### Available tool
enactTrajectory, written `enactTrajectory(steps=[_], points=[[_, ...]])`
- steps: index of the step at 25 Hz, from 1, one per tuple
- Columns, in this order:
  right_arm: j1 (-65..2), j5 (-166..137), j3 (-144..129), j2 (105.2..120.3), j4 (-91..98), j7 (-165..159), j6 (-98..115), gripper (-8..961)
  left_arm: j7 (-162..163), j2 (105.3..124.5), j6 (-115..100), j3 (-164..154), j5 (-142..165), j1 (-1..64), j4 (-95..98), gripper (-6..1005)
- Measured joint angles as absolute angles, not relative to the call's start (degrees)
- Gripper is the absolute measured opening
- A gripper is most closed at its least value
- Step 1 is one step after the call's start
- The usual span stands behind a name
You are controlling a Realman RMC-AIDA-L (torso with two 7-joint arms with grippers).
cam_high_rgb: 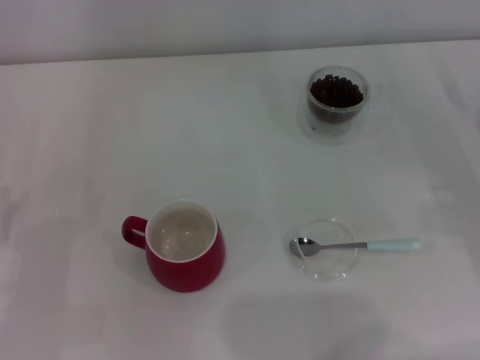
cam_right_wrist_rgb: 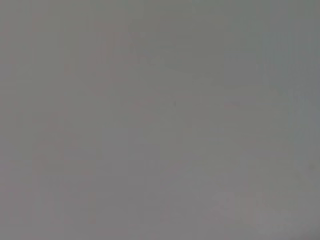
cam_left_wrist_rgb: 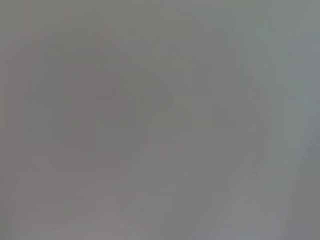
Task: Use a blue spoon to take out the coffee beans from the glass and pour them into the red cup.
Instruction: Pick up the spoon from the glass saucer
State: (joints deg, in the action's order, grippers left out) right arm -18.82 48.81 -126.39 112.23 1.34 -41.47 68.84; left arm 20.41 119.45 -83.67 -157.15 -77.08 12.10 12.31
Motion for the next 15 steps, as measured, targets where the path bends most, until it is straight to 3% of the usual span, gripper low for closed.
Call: enactTrajectory(steps=[7, 15], points=[[-17.09, 47.71, -126.79, 111.25, -0.72, -46.24, 73.04, 870, 20.82, 119.45, -83.68, -157.09, -78.20, 13.24, 12.31, 892], [-16.33, 39.65, -127.88, 108.41, -2.96, -53.14, 77.00, 870, 20.83, 119.45, -83.68, -155.66, -78.49, 13.78, 12.31, 892]])
